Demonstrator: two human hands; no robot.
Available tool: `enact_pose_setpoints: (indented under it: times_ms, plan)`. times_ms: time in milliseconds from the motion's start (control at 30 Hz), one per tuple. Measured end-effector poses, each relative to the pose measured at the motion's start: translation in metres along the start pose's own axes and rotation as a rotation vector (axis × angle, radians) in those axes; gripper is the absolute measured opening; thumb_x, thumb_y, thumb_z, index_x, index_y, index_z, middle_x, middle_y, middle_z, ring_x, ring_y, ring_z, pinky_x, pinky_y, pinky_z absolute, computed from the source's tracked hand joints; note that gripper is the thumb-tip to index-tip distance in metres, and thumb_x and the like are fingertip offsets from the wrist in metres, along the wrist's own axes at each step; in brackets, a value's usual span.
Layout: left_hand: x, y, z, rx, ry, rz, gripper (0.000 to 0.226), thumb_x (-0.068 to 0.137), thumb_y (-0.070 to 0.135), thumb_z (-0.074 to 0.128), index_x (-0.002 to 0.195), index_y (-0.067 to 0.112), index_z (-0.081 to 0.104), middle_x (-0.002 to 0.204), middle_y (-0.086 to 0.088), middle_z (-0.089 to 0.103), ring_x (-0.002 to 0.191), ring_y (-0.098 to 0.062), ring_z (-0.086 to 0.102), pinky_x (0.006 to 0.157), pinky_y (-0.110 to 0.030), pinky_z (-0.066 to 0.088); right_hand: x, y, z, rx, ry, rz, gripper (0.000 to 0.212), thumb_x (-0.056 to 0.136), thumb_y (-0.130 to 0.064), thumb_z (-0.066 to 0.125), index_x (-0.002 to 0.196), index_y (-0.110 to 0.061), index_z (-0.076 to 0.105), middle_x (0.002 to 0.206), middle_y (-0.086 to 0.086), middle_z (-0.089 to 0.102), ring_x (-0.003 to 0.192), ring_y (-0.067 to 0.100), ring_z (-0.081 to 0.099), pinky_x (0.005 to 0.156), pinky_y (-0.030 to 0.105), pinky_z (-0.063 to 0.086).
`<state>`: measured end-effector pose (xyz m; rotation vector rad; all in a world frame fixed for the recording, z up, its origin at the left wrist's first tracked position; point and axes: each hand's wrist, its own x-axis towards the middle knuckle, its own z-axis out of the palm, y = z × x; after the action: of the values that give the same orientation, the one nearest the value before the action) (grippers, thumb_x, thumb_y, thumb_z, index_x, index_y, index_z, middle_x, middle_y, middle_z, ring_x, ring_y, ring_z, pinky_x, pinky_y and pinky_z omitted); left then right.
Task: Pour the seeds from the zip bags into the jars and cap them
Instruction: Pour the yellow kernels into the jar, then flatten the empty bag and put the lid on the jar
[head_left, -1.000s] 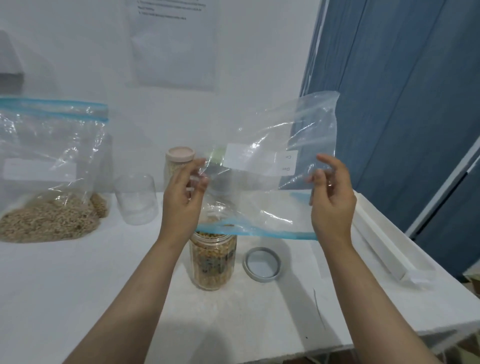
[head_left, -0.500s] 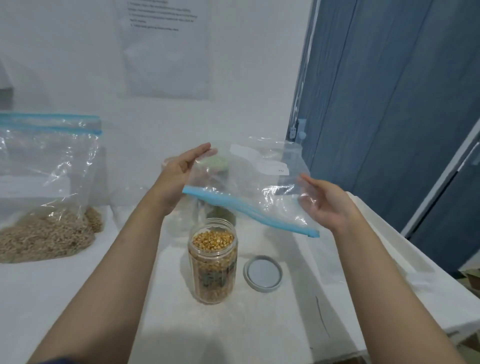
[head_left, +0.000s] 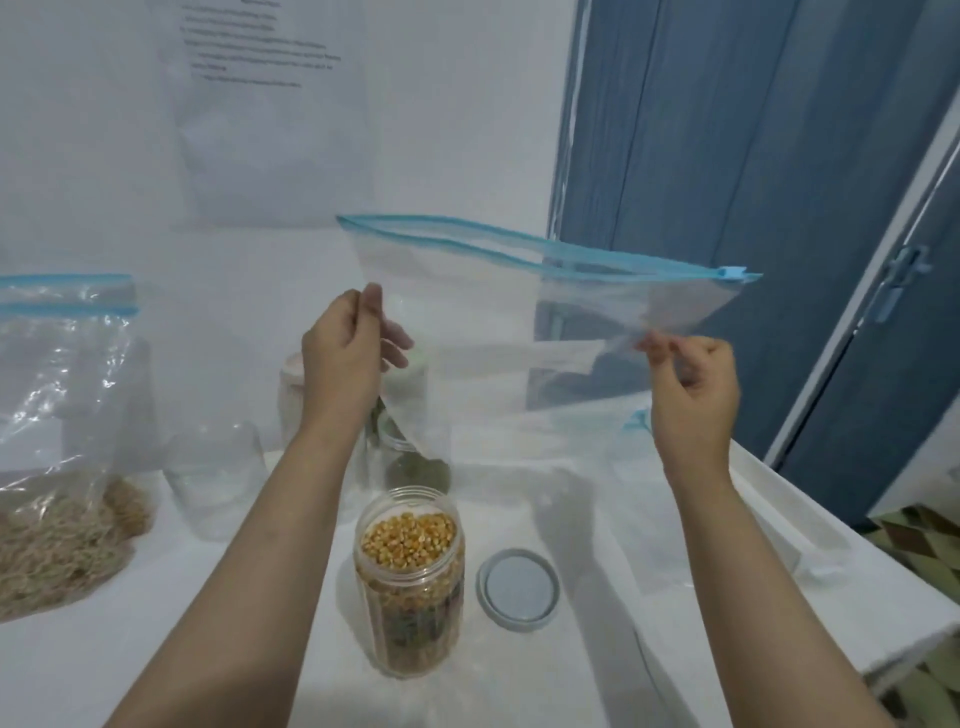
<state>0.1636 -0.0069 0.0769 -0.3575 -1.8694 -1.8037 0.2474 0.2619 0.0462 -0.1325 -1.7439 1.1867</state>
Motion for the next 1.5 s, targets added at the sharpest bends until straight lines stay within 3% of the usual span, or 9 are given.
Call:
enact_pose_setpoints:
  times_ms: [167,333,500,667,800,900,1000,1167,1500]
  plan:
    - [-0.002,0.023,0.035,-0.009,-0.027,-0.042,0.031,0.107,0.032,0.043,0.079,0.019,0.050,0.055,0.006,0.058,0.036,-0.007,0.045,0.041,-0.016,0.036,0.033,0.004,-0.012,-0.057,0.031,0.084,0.041,0.100,-0.038,0.053,0.067,-0.014,0.052,0.062,-0.002,0.051,0.059,0.013,0.045,0.058,0.029,0.038]
    - [-0.016,0.025,0.072,0.094,0.019,-0.134,0.022,0.092,-0.005,0.045,0.097,0.009,0.061,0.066,0.000,0.053,0.049,-0.005,0.049,0.038,-0.012,0.035,0.075,0.023,-0.028,-0.089,-0.042,0.320,0.021,0.077,-0.028,0.059,0.058,-0.019,0.054,0.061,-0.006,0.047,0.059,0.016,0.040,0.057,0.030,0.039]
    - [-0.011,-0.001,0.120,0.302,-0.024,-0.314,0.019,0.090,-0.001,0.045,0.081,0.007,0.060,0.057,0.000,0.058,0.033,-0.005,0.047,0.036,-0.016,0.034,0.114,0.073,-0.045,-0.037,-0.316,0.600,0.016,0.086,-0.004,0.053,0.084,-0.018,0.061,0.054,-0.001,0.038,0.050,0.013,0.028,0.047,0.019,0.021]
    - [-0.002,-0.084,0.184,0.313,-0.040,-0.545,0.028,0.101,0.019,0.049,0.079,0.005,0.059,0.076,-0.012,0.072,0.031,-0.006,0.052,0.039,-0.019,0.036,0.142,0.159,-0.028,-0.149,-0.482,0.820,0.027,0.091,-0.005,0.055,0.066,-0.015,0.052,0.045,-0.002,0.046,0.028,0.004,0.033,0.033,0.012,0.023]
    - [-0.043,-0.135,0.201,0.215,-0.063,-0.917,0.034,0.102,0.036,0.052,0.109,0.002,0.054,0.093,-0.016,0.069,0.053,-0.018,0.061,0.037,-0.015,0.038,0.123,0.227,-0.022,-0.403,-0.664,0.854,0.026,0.090,-0.004,0.053,0.069,-0.018,0.047,0.069,0.002,0.051,0.059,0.013,0.053,0.053,0.025,0.045]
    - [-0.073,-0.144,0.204,0.199,-0.153,-1.007,0.038,0.100,0.028,0.058,0.126,0.005,0.045,0.091,-0.016,0.063,0.059,-0.025,0.058,0.046,-0.021,0.046,0.115,0.244,-0.032,-0.654,-0.810,0.817,0.022,0.085,-0.001,0.050,0.065,-0.008,0.054,0.046,0.006,0.056,0.059,0.023,0.060,0.053,0.024,0.043]
    - [-0.092,-0.147,0.209,0.238,-0.163,-0.922,0.041,0.099,0.023,0.060,0.136,0.015,0.043,0.094,-0.012,0.061,0.068,-0.027,0.061,0.052,-0.026,0.045,0.118,0.248,-0.033,-0.636,-0.785,0.732,0.014,0.085,-0.007,0.048,0.088,-0.003,0.061,0.063,0.011,0.063,0.058,0.026,0.059,0.054,0.025,0.044]
    - [-0.120,-0.142,0.221,0.657,-0.267,-0.618,0.062,0.100,0.031,0.055,0.155,0.019,0.030,0.159,-0.015,0.028,0.142,-0.034,0.035,0.115,-0.040,0.030,0.100,0.241,-0.050,-0.468,-0.749,0.512,0.058,0.093,-0.015,0.047,0.148,-0.026,0.033,0.120,0.011,0.060,0.100,0.035,0.065,0.082,0.040,0.055]
    - [-0.195,-0.129,0.249,1.112,-0.662,-0.532,0.058,0.104,0.055,0.018,0.158,0.034,0.013,0.168,0.001,0.000,0.154,-0.029,-0.002,0.122,-0.050,0.002,0.027,0.206,-0.116,-0.900,-1.214,0.025,0.048,0.106,-0.042,0.030,0.151,-0.028,0.034,0.159,0.003,0.031,0.144,0.025,0.027,0.117,0.044,0.018]
